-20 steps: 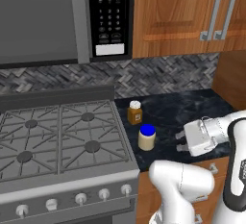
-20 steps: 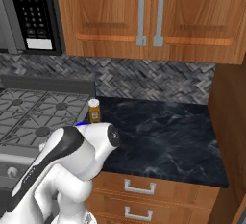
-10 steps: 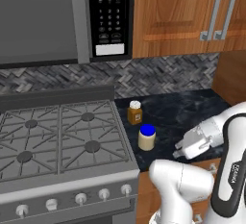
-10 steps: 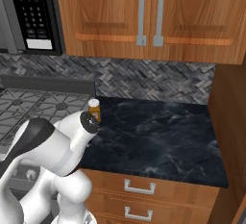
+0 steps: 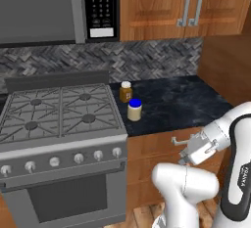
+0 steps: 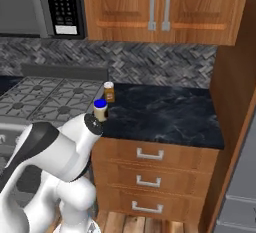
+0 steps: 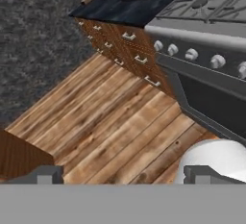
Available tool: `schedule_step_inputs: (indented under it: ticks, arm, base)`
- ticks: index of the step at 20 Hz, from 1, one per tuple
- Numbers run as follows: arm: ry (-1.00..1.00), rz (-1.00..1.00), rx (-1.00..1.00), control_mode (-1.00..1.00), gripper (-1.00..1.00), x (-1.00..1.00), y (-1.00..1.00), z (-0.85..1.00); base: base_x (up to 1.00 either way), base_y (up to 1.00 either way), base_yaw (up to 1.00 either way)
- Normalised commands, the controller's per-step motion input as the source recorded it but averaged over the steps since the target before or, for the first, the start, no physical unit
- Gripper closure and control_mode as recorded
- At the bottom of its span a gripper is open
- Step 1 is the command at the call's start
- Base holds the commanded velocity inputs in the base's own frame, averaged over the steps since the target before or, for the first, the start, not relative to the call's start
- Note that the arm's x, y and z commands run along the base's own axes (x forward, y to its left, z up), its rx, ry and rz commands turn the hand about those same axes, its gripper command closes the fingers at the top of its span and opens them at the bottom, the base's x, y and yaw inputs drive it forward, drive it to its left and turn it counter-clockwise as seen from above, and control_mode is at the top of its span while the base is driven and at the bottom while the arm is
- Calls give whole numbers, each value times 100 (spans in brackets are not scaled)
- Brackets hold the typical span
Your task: Collect the turmeric, mayonnaise, and shaker from the cabinet and place them next to the stove.
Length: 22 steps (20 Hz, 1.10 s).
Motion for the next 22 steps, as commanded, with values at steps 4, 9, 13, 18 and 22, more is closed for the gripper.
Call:
schedule_step_inputs:
  ticks: [4,9,13,18,22]
  arm:
    - [0,0,0,100,-100,0,0,0]
    - [0,0,0,100,-100,0,0,0]
    - [0,0,0,100,-100,0,0,0]
    - [0,0,0,100,-100,0,0,0]
    - [0,0,0,100,-100,0,0,0]
  base:
    - [-88,0,-38]
    - [-29,0,-64]
    - [0,-1,-73]
    - [0,0,-75]
    - [0,-6,-75]
